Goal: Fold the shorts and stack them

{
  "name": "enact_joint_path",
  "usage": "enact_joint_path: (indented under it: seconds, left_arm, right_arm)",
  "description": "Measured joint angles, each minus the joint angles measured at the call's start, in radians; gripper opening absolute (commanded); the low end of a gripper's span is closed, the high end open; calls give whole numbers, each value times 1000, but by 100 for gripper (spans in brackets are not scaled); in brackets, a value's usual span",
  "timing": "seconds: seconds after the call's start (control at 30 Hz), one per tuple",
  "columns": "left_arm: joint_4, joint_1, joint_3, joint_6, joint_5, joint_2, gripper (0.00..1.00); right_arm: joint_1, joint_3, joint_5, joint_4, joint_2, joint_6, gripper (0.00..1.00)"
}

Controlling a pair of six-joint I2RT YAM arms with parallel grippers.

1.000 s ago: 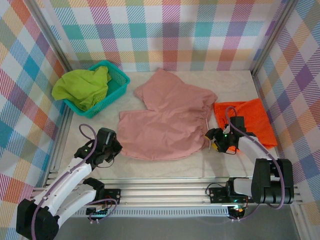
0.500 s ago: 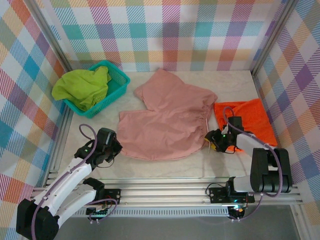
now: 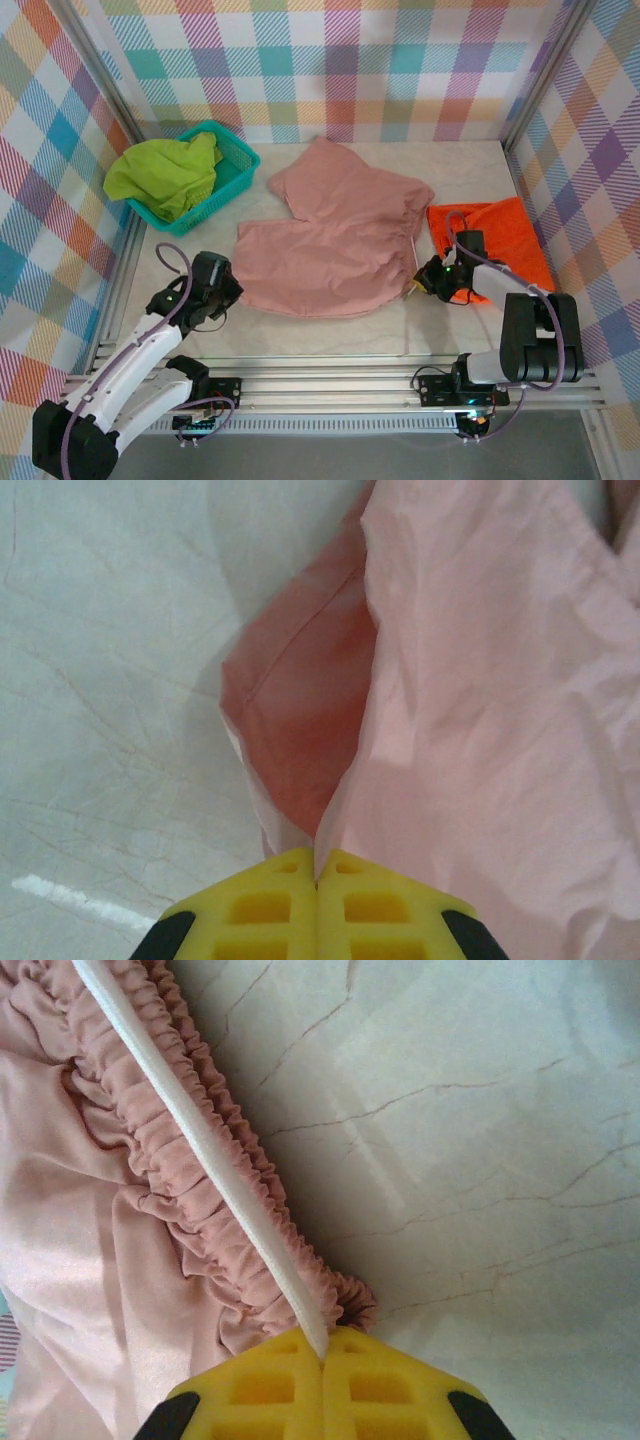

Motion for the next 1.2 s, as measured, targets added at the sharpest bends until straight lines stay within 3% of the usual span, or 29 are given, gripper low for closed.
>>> enact_joint_path:
  seconds: [0.47, 0.83, 1.03, 1.2]
  left_arm:
    - [-161, 44, 282, 137, -90, -39, 0]
    - [-357, 45, 698, 264, -206, -34, 0]
    - [-388, 45, 869, 314, -235, 6, 0]
    - [-356, 46, 895, 338, -230, 121, 0]
  right_arm:
    - [3, 131, -71, -208, -256, -77, 0]
    - [119, 284, -155, -384, -404, -109, 0]
    - [188, 354, -137, -437, -443, -92, 0]
    - [199, 381, -64, -478, -441, -84, 0]
